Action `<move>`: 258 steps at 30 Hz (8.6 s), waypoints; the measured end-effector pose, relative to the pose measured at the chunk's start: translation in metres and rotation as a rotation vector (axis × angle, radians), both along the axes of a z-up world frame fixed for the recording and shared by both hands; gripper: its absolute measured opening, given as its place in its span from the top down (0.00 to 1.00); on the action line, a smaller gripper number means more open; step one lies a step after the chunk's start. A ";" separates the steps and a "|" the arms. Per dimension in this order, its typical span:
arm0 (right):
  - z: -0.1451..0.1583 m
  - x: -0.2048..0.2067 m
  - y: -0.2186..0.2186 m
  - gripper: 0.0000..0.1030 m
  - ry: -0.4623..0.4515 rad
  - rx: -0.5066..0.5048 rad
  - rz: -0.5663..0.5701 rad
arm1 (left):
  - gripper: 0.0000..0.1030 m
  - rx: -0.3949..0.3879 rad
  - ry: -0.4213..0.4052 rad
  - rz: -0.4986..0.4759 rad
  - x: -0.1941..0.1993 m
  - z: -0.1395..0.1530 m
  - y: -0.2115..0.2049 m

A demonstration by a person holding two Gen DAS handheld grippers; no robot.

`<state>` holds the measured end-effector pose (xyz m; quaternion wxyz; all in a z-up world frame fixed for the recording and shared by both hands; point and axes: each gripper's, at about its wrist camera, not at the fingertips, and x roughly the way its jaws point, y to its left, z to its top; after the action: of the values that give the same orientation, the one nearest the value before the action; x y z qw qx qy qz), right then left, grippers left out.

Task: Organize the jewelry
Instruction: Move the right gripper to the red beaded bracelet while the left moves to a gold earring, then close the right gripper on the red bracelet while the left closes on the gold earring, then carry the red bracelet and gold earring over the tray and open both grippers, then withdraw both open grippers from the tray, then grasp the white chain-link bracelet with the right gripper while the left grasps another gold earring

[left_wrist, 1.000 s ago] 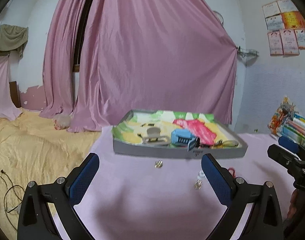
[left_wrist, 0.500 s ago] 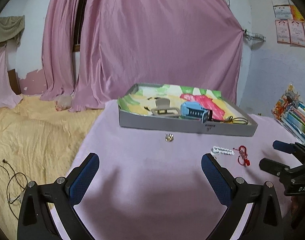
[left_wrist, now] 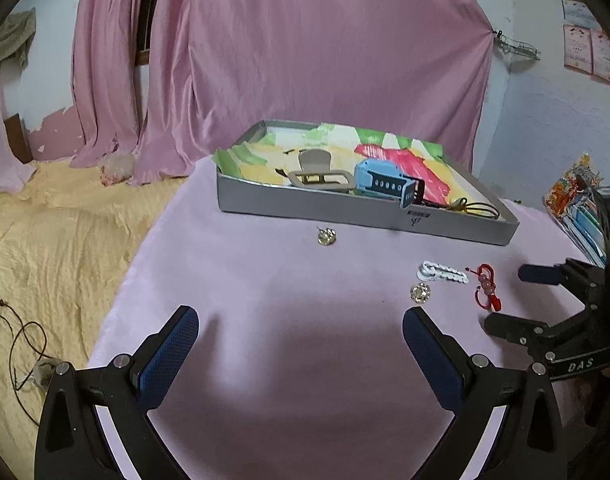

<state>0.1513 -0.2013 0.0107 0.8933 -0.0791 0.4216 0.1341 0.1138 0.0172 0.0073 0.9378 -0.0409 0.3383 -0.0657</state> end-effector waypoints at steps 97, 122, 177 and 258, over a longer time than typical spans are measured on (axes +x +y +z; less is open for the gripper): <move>0.062 0.060 -0.066 0.93 -0.295 0.262 -0.105 | 0.88 -0.052 -0.074 -0.327 0.118 0.053 -0.118; 0.012 0.086 -0.067 0.93 -0.083 0.289 -0.128 | 0.88 0.112 0.005 -0.347 0.126 0.023 -0.141; 0.055 -0.010 -0.078 0.09 -0.511 0.292 -0.221 | 0.01 0.051 -0.298 -0.055 0.039 0.061 -0.074; 0.006 0.026 0.012 0.87 0.016 0.080 0.147 | 0.48 0.046 0.165 -0.146 0.082 0.001 -0.017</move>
<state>0.1778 -0.1894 0.0171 0.8801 -0.0730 0.4162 0.2166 0.1955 0.0000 0.0086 0.9003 0.0002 0.4177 -0.1224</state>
